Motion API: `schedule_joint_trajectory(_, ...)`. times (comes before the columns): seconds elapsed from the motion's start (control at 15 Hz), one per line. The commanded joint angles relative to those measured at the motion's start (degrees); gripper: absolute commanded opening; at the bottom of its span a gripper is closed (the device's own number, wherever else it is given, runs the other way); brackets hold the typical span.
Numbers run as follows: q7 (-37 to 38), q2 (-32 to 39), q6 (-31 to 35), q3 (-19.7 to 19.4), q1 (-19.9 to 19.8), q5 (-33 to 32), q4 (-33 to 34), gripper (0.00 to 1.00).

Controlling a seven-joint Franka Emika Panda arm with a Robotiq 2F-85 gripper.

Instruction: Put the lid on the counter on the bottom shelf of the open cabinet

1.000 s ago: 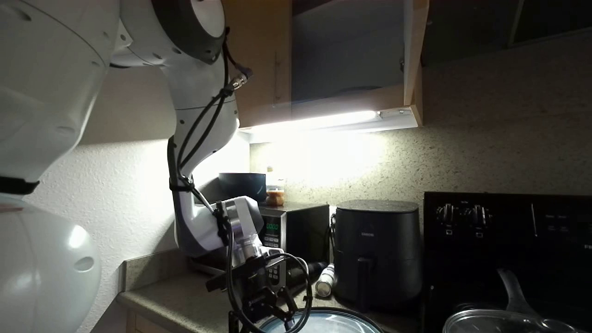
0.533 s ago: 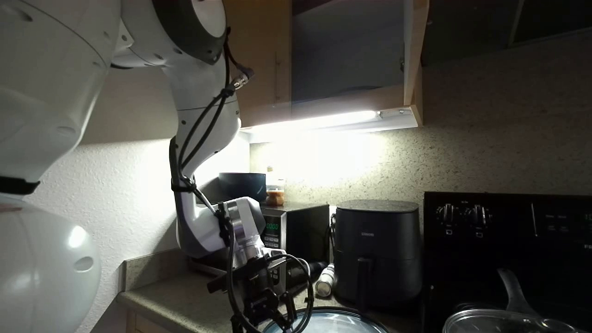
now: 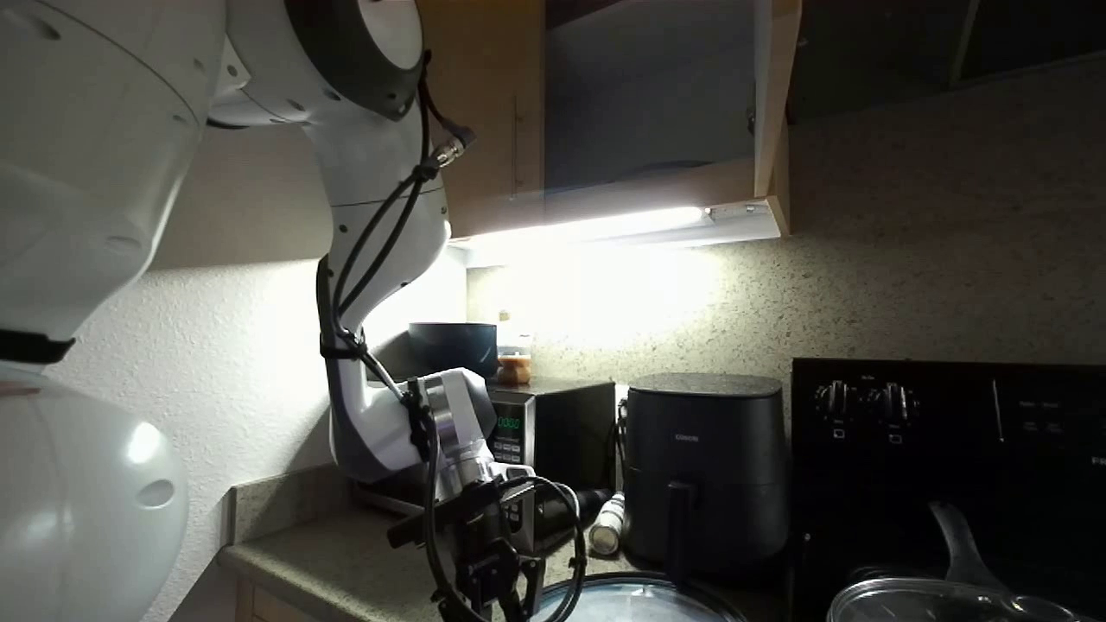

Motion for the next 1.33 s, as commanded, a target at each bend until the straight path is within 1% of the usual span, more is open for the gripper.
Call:
schedule_joint_trajectory(0.0, 0.03, -3.62, 2.02, 0.47, -0.51, -0.98, -2.69, 0.05)
schedule_joint_trajectory(0.07, -0.11, -5.95, 2.49, 0.73, -0.54, -0.72, -3.90, 0.08)
schedule_joint_trajectory(0.13, -0.36, -8.42, 3.20, 1.02, -0.67, -0.32, -5.26, 0.07)
schedule_joint_trajectory(0.2, -0.19, -10.84, 3.77, 1.26, -0.77, -0.02, -6.59, 0.08)
schedule_joint_trajectory(0.4, 0.26, -20.26, 5.89, 2.29, -1.10, 1.30, -12.13, 0.08)
schedule_joint_trajectory(0.53, 1.45, -26.24, 5.70, 3.47, -1.05, 1.99, -14.84, 0.08)
schedule_joint_trajectory(0.67, 0.15, -32.60, 5.09, 4.91, -1.12, 3.47, -17.48, 0.08)
schedule_joint_trajectory(0.73, -0.30, -24.35, 4.32, 5.15, -2.33, 2.22, -12.18, 0.08)
schedule_joint_trajectory(0.8, -0.38, -26.53, 4.27, 5.86, -2.50, 2.44, -13.12, 0.15)
schedule_joint_trajectory(0.87, -0.38, -27.03, 4.24, 6.16, -2.66, 2.45, -13.26, 0.15)
schedule_joint_trajectory(1.07, -0.29, -25.27, 4.26, 6.01, -2.96, 2.33, -12.81, 0.15)
schedule_joint_trajectory(1.13, -0.28, -24.89, 4.25, 5.97, -2.99, 2.31, -12.74, 0.08)
schedule_joint_trajectory(1.2, -0.36, -25.41, 4.31, 6.25, -2.88, 1.66, -12.90, 0.06)
schedule_joint_trajectory(1.27, 0.23, -26.35, 4.17, 6.67, -2.88, 1.07, -13.24, 0.07)
